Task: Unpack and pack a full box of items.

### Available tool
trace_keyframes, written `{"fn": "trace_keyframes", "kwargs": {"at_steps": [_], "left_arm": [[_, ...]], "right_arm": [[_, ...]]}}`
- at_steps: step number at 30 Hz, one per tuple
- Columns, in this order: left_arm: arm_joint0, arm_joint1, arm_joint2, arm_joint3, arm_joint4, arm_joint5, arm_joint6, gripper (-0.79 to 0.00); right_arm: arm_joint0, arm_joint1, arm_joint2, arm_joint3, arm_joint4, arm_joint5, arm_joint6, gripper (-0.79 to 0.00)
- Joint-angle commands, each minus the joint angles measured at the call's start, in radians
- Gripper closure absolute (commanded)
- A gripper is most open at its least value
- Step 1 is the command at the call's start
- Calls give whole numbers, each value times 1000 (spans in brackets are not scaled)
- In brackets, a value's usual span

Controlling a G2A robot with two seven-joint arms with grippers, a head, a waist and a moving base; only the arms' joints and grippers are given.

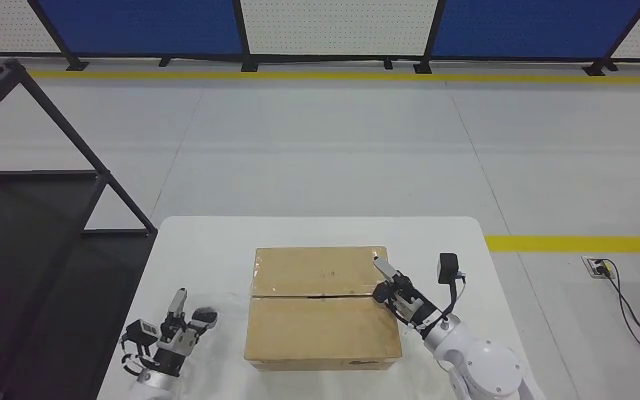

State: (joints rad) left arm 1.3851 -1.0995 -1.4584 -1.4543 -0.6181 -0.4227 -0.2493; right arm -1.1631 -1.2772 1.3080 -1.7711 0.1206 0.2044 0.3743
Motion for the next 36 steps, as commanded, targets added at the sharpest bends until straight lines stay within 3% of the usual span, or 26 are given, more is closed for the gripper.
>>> {"fn": "trace_keyframes", "kwargs": {"at_steps": [1, 10, 21, 28, 36], "left_arm": [[-9, -2, -4, 11, 6, -8, 13, -785], [-8, -17, 0, 37, 42, -69, 58, -785], [43, -19, 8, 10, 97, -42, -64, -785], [26, -23, 15, -1, 88, 5, -112, -785], [-23, -39, 38, 33, 59, 9, -55, -785]], "right_arm": [[0, 0, 0, 0, 0, 0, 0, -785], [0, 0, 0, 0, 0, 0, 0, -785], [0, 0, 0, 0, 0, 0, 0, -785], [0, 0, 0, 0, 0, 0, 0, -785], [0, 0, 0, 0, 0, 0, 0, -785]]}}
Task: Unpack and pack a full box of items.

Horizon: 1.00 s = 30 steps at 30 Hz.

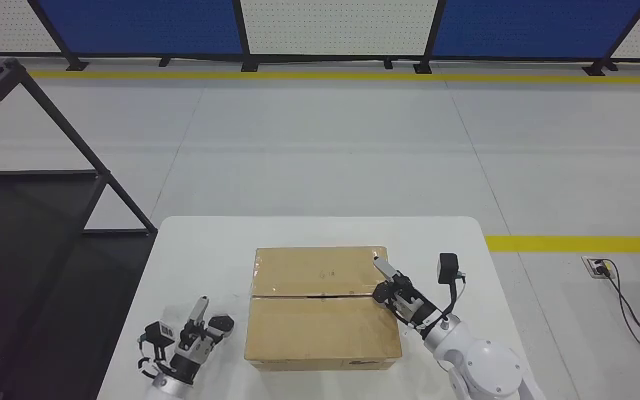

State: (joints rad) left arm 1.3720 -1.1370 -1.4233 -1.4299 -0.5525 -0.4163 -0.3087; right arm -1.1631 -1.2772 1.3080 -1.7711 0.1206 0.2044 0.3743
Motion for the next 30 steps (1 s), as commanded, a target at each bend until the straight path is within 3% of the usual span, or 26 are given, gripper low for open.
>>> {"fn": "trace_keyframes", "kwargs": {"at_steps": [1, 5, 13, 21, 30], "left_arm": [[-20, -4, 6, 20, -9, -3, 12, -785], [-59, -15, 14, 57, -28, -34, 50, -785], [-83, -36, 23, 79, 26, -193, 163, -785], [-112, -46, 9, 65, 5, -201, 180, -785], [-68, -49, -55, -21, -37, -235, 182, -785]], "right_arm": [[0, 0, 0, 0, 0, 0, 0, -785], [0, 0, 0, 0, 0, 0, 0, -785], [0, 0, 0, 0, 0, 0, 0, -785], [0, 0, 0, 0, 0, 0, 0, -785], [0, 0, 0, 0, 0, 0, 0, -785]]}}
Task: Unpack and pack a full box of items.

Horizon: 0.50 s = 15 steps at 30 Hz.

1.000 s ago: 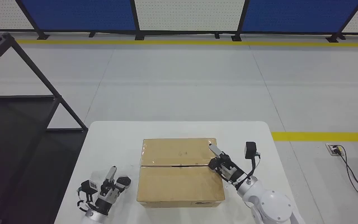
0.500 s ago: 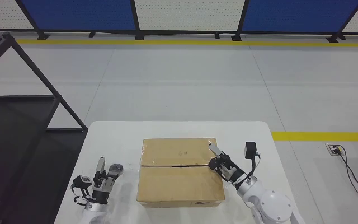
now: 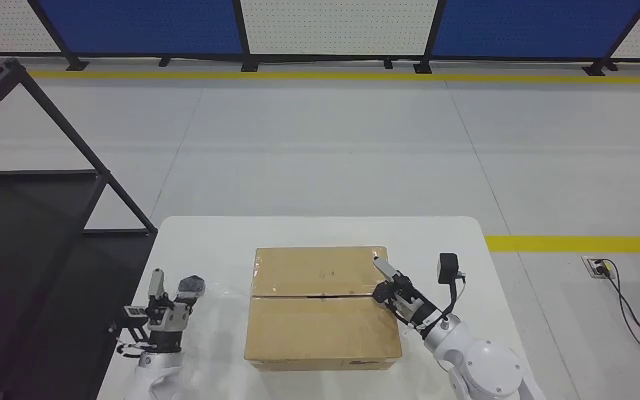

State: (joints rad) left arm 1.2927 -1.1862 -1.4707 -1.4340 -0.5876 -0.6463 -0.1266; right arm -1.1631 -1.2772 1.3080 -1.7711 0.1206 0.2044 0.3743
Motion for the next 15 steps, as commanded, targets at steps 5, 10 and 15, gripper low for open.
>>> {"fn": "trace_keyframes", "kwargs": {"at_steps": [5, 10, 15], "left_arm": [[52, 0, -46, -87, 4, -16, 1, -785], [59, -1, -73, -135, 0, 24, 0, -785], [57, -3, -89, -168, 3, 41, -10, -785]], "right_arm": [[0, 0, 0, 0, 0, 0, 0, -785], [0, 0, 0, 0, 0, 0, 0, -785], [0, 0, 0, 0, 0, 0, 0, -785]]}}
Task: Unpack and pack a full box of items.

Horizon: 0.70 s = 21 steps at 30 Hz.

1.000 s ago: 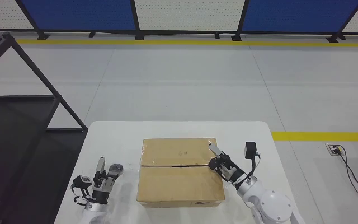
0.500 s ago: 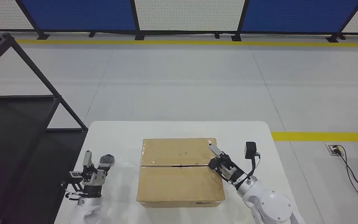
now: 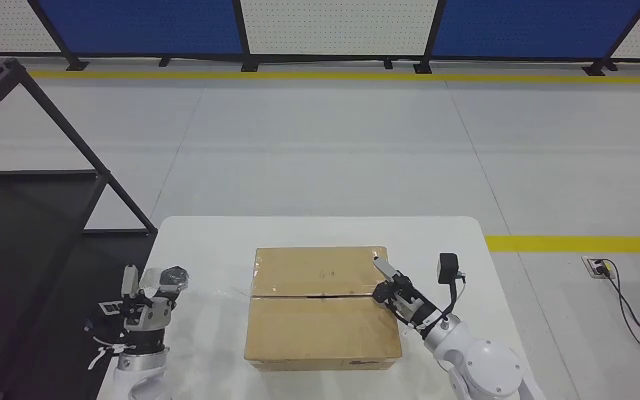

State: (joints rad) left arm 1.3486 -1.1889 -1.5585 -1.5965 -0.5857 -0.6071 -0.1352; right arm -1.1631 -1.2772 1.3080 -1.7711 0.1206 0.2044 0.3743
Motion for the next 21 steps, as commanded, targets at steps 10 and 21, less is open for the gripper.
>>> {"fn": "trace_keyframes", "kwargs": {"at_steps": [10, 21], "left_arm": [[5, -7, -2, -84, 12, 31, -40, -785], [-1, -16, 16, -160, 28, 53, -63, -785]], "right_arm": [[0, 0, 0, 0, 0, 0, 0, -785], [0, 0, 0, 0, 0, 0, 0, -785]]}}
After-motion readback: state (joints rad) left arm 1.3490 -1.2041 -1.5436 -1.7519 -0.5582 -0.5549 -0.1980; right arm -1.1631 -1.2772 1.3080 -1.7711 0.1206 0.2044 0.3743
